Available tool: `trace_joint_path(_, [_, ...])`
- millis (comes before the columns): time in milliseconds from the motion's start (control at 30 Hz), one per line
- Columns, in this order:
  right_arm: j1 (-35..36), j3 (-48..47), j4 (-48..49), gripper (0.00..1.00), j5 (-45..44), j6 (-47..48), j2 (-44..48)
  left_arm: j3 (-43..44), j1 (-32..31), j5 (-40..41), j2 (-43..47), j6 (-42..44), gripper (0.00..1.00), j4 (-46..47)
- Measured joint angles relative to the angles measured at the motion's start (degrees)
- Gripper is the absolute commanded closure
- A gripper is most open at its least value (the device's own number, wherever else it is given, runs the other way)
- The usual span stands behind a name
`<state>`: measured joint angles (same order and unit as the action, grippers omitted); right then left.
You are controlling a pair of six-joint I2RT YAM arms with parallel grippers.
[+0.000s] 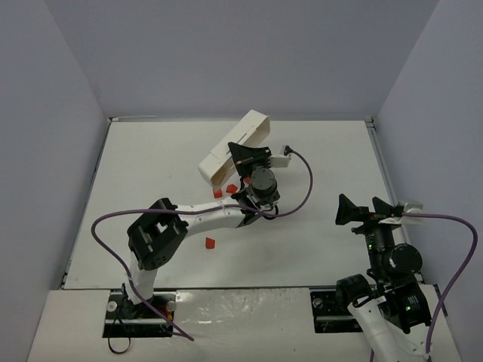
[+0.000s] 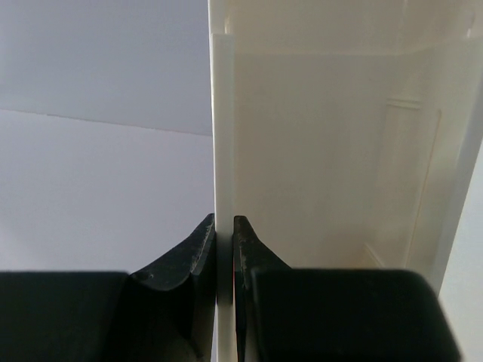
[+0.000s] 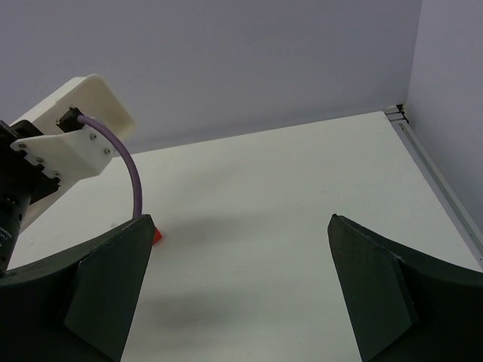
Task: Build the wood block tower
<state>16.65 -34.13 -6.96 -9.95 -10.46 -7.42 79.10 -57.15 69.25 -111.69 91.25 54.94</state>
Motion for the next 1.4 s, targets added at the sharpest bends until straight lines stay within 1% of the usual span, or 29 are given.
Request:
trace_joint_path(33, [0.01,0.0,-0.04,0.03,0.01,0.0,0.0,-0.64,0.55,0.22,0.64,-3.05,1.0,-2.3])
trace_joint_path(100, [0.02,0.0,-0.08,0.03,0.03,-0.02,0.0,-2.06,2.66,0.76,0.06,-5.8,1.0,-4.42])
trace_joint_path(267, [0.02,0.0,-0.11,0.03,0.02,0.0,-0.02,-4.96,7.54,1.49,-4.44,-7.93,1.0,-9.03])
trace_joint_path(367, [0.02,0.0,-0.13,0.03,0.02,0.0,-0.02,-5.12,7.95,1.47,-5.33,-7.96,1.0,-10.73])
trace_joint_path(667, [0.02,0.0,-0.14,0.03,0.04,0.0,-0.02,-4.62,6.82,1.49,-5.32,-7.96,1.0,-10.68])
trace_joint_path(733, [0.02,0.0,-0.14,0.03,0.1,0.0,-0.02,-4.62,7.19,2.03,-5.24,-9.32,1.0,-11.2])
trace_joint_path(767, [0.02,0.01,-0.14,0.03,0.2,-0.01,-0.02,-4.23,7.53,2.31,-4.95,-12.07,1.0,-13.97])
trace_joint_path(867, [0.02,0.0,-0.11,0.03,0.43,0.0,-0.09,-0.71,9.47,1.89,-3.24,-25.59,1.0,-29.51])
trace_joint_path(933, [0.02,0.0,-0.14,0.03,0.52,-0.02,-0.26,6.11,11.88,-2.72,-2.07,-41.08,1.0,-48.29])
trace_joint_path(967, [0.02,0.0,-0.14,0.03,0.59,-0.02,-0.38,10.05,13.55,-6.49,-1.58,-48.98,1.0,-56.63])
trace_joint_path(1033, [0.03,0.0,-0.14,0.03,0.77,0.0,-0.52,14.04,17.68,-13.7,1.15,-60.27,1.0,-66.46])
trace_joint_path(1100, [0.09,0.0,-0.14,0.03,0.88,0.0,-0.6,15.36,22.39,-18.73,4.81,-68.15,1.0,-73.81])
trace_joint_path(1167, [0.23,0.0,-0.14,0.03,1.01,0.0,-0.64,15.99,27.13,-23.11,7.56,-73.4,1.0,-79.22])
trace_joint_path(1300, [0.33,0.0,-0.14,0.04,1.59,0.0,-0.99,16.96,36.53,-32.19,7.98,-79.57,1.0,-85.07])
trace_joint_path(1400, [0.34,0.0,-0.14,0.04,2.15,0.0,-1.75,17.94,42.63,-40.28,5.27,-82.15,1.0,-88.23])
